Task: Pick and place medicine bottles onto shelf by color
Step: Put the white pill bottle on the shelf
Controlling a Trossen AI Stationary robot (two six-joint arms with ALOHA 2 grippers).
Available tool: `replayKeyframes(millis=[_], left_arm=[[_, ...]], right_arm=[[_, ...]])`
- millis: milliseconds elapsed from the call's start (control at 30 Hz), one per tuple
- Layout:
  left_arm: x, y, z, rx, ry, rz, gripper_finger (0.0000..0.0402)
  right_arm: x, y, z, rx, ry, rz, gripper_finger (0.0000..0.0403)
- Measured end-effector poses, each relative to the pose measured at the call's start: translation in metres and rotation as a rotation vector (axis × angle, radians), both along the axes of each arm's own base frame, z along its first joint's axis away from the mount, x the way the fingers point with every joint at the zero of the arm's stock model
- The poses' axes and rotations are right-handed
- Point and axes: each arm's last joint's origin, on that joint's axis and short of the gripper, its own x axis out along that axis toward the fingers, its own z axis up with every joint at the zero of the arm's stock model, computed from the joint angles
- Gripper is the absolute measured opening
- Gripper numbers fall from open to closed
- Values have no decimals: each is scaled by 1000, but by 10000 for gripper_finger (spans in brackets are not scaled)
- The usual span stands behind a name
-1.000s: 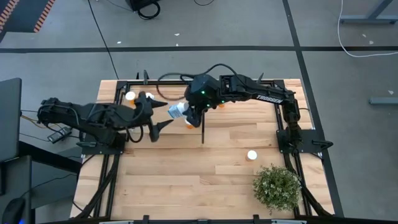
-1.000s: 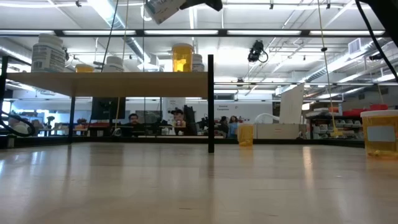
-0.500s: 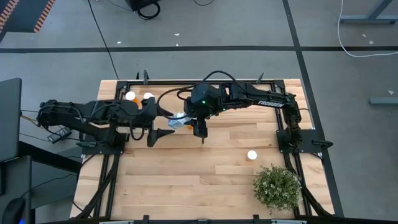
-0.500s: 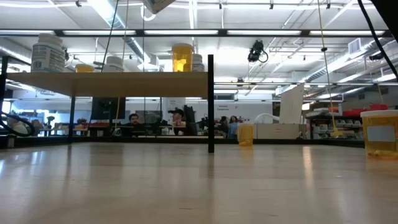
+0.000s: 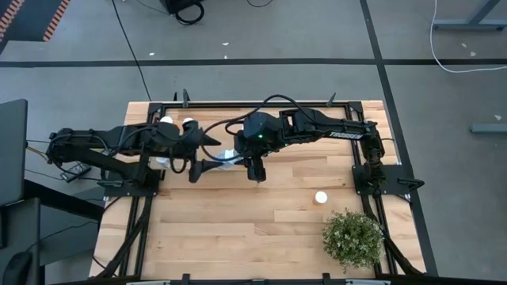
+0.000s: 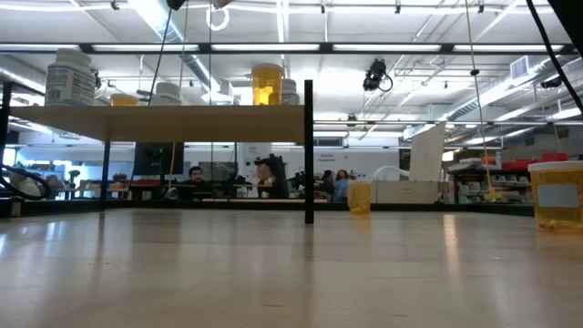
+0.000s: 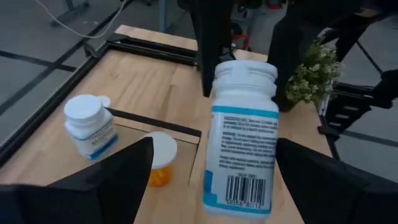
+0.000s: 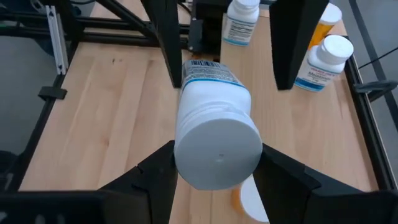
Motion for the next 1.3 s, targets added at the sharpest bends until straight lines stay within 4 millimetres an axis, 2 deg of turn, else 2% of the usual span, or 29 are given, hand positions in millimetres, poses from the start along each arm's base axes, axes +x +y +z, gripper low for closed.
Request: replayKeyframes(millis=[400,533,1033,1133,1300], left_arm=[[11,-2,-5,-32,8,-17,337],[13,-4,-5,-34,5,-24,311],[13,-4,-6,-40,4,-22,175],[13,-4,-6,-48,5,-19,166],[13,-4,-6,-55,4,-8,172]], right_arm=[[1,-1,1,-11,-10,-16,200],[1,-1,1,-21,-10,-28,200],[0,-2,1,-29,-8,-35,200],[0,-3,1,-28,-7,-35,201],[0,-6,1,-13,-5,-54,201]])
